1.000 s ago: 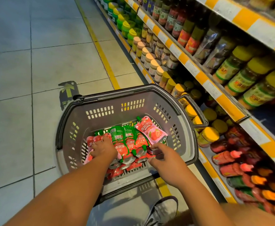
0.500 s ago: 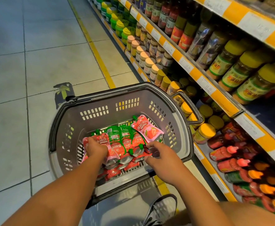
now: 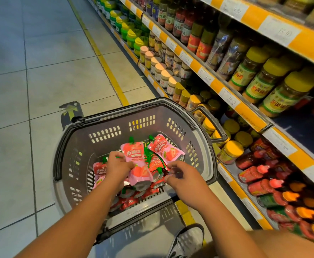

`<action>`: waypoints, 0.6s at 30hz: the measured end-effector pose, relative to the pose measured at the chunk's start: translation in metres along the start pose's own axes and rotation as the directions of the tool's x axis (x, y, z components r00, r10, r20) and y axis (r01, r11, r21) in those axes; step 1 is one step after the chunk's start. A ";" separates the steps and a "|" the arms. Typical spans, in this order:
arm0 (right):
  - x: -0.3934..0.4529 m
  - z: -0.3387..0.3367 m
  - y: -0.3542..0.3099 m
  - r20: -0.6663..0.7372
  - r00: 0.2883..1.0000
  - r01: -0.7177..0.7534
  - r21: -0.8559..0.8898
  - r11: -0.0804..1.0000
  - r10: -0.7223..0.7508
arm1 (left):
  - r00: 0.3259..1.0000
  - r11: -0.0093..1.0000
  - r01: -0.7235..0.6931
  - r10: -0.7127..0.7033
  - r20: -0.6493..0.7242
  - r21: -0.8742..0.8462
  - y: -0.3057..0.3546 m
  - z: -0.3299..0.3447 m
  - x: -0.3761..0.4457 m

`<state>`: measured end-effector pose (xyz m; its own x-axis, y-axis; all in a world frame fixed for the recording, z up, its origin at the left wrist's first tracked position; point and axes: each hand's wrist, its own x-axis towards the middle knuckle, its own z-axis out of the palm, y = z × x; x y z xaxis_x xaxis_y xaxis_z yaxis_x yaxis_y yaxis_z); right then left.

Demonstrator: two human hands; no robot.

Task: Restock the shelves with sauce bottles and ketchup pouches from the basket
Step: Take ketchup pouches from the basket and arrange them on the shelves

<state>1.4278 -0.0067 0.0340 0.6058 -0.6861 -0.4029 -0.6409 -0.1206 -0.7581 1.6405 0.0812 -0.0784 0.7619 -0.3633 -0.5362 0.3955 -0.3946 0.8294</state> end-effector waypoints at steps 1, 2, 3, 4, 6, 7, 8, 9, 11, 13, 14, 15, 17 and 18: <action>0.000 -0.001 -0.001 -0.027 1.000 -0.004 0.042 0.999 0.005 | 0.997 0.997 0.003 0.003 0.082 -0.073 0.010 0.004 -0.014; 0.001 -0.002 -0.002 -0.054 0.998 -0.012 0.090 0.996 0.017 | 0.985 0.991 0.007 0.017 0.171 -0.136 0.020 0.008 -0.028; 0.000 -0.003 -0.003 -0.079 0.996 -0.018 0.153 0.988 0.030 | 0.964 0.981 0.012 0.040 0.263 -0.193 0.030 0.013 -0.041; 0.000 -0.005 -0.004 -0.096 0.994 -0.025 0.232 0.972 0.049 | 0.935 0.970 0.024 0.064 0.349 -0.243 0.039 0.019 -0.053; -0.003 -0.007 -0.006 -0.102 0.993 -0.019 0.386 0.922 0.063 | 0.859 0.950 0.043 0.124 0.497 -0.311 0.055 0.031 -0.074; -0.004 -0.009 -0.007 -0.099 0.994 -0.001 0.438 0.899 0.050 | 0.822 0.947 0.037 0.154 0.549 -0.320 0.060 0.037 -0.082; -0.005 -0.010 -0.007 -0.094 0.995 0.016 0.480 0.877 0.033 | 0.789 0.948 0.025 0.177 0.589 -0.318 0.065 0.041 -0.089; -0.006 -0.012 -0.007 -0.092 0.996 0.029 0.518 0.855 0.022 | 0.765 0.951 0.009 0.192 0.615 -0.308 0.069 0.044 -0.093; -0.008 -0.014 -0.005 -0.106 0.994 0.040 0.541 0.840 0.021 | 0.744 0.957 -0.026 0.210 0.635 -0.287 0.074 0.044 -0.094; -0.009 -0.014 -0.001 -0.137 0.990 0.033 0.509 0.860 0.044 | 0.773 0.976 -0.120 0.208 0.599 -0.184 0.072 0.037 -0.080; -0.009 -0.015 0.002 -0.151 0.987 0.024 0.487 0.873 0.057 | 0.808 0.975 -0.211 0.211 0.550 -0.065 0.066 0.031 -0.066; -0.010 -0.015 0.004 -0.158 0.985 0.014 0.479 0.878 0.071 | 0.844 0.951 -0.296 0.215 0.491 0.093 0.058 0.024 -0.050; -0.011 -0.018 0.006 -0.165 0.982 0.004 0.483 0.876 0.087 | 0.933 0.834 -0.311 0.176 0.315 0.455 0.037 0.004 -0.014; -0.011 -0.019 0.007 -0.169 0.982 0.007 0.483 0.875 0.085 | 0.968 0.763 -0.234 0.125 0.217 0.603 0.026 -0.007 -0.001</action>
<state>1.4073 -0.0136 0.0430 0.4606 -0.8050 -0.3738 -0.3290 0.2363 -0.9143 1.6540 0.0768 -0.0550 0.6755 -0.5844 -0.4497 -0.1853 -0.7248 0.6635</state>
